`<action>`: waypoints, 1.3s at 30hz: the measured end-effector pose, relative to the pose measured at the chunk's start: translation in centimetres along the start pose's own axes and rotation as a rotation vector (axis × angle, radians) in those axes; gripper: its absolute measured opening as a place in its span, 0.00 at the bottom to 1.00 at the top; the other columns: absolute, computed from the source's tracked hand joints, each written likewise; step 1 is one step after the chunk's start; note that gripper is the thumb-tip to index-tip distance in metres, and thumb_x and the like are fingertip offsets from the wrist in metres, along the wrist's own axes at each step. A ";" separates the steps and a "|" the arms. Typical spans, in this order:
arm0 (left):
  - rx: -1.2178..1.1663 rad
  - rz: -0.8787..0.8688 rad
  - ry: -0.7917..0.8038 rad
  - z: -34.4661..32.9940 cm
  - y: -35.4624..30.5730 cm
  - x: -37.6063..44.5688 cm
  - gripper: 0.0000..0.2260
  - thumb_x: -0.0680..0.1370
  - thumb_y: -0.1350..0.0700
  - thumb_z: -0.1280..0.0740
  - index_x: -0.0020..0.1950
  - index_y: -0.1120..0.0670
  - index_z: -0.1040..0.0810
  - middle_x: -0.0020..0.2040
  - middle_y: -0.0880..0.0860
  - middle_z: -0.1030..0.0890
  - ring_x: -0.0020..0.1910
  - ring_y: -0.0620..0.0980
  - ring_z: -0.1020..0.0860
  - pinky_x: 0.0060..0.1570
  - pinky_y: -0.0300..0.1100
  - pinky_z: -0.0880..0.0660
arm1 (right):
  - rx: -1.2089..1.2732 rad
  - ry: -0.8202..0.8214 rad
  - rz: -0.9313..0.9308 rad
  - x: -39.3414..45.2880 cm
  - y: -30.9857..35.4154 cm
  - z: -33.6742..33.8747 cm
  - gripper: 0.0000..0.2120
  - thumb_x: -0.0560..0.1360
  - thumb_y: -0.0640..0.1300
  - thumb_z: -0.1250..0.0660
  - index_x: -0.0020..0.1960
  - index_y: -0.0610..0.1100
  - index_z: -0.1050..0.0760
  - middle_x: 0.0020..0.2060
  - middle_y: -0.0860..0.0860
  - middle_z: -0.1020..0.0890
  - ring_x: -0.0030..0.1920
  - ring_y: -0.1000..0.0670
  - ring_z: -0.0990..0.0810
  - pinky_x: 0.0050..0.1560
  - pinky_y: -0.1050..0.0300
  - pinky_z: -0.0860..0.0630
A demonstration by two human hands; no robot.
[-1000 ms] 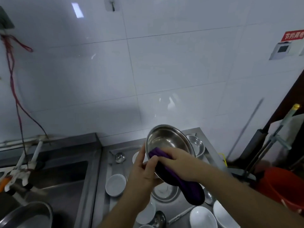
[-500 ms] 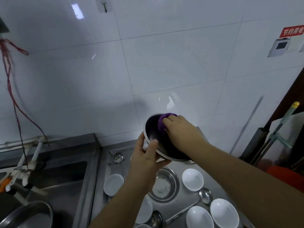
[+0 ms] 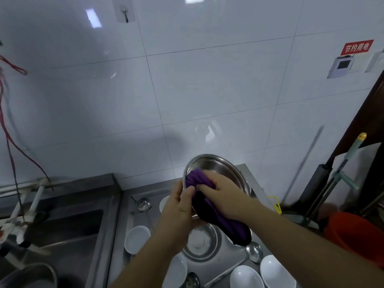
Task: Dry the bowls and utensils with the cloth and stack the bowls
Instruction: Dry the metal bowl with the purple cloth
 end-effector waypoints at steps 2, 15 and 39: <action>-0.065 0.053 -0.011 -0.1 1.1 -0.3 0.12 0.85 0.49 0.36 0.68 0.46 0.21 0.59 0.61 0.14 0.56 0.64 0.14 0.47 0.59 0.15 | -0.247 -0.068 0.146 0.4 0.8 0.1 0.02 0.82 0.43 0.34 0.54 0.48 0.23 0.44 0.57 0.20 0.45 0.58 0.23 0.50 0.67 0.27; -0.007 -0.113 -0.135 -0.6 -1.5 0.5 0.23 0.80 0.51 0.30 0.75 0.42 0.28 0.58 0.58 0.13 0.56 0.60 0.13 0.49 0.59 0.15 | -1.090 -0.145 -0.166 3.3 -0.1 3.6 0.22 0.81 0.44 0.35 0.73 0.45 0.33 0.67 0.44 0.27 0.64 0.41 0.28 0.58 0.50 0.24; 1.094 -0.521 0.114 -1.6 -4.2 -1.2 0.42 0.78 0.50 0.25 0.81 0.27 0.48 0.74 0.38 0.28 0.67 0.41 0.24 0.69 0.45 0.23 | 1.105 -0.275 -0.537 0.2 -4.8 3.4 0.30 0.76 0.64 0.34 0.39 0.37 0.13 0.39 0.40 0.13 0.38 0.42 0.12 0.37 0.52 0.16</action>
Point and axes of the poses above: each hand's wrist, its own x-axis towards the middle knuckle, its own z-axis out of the back of the hand, y = z × x, the point moved 7 cm from there along x, towards the middle knuckle
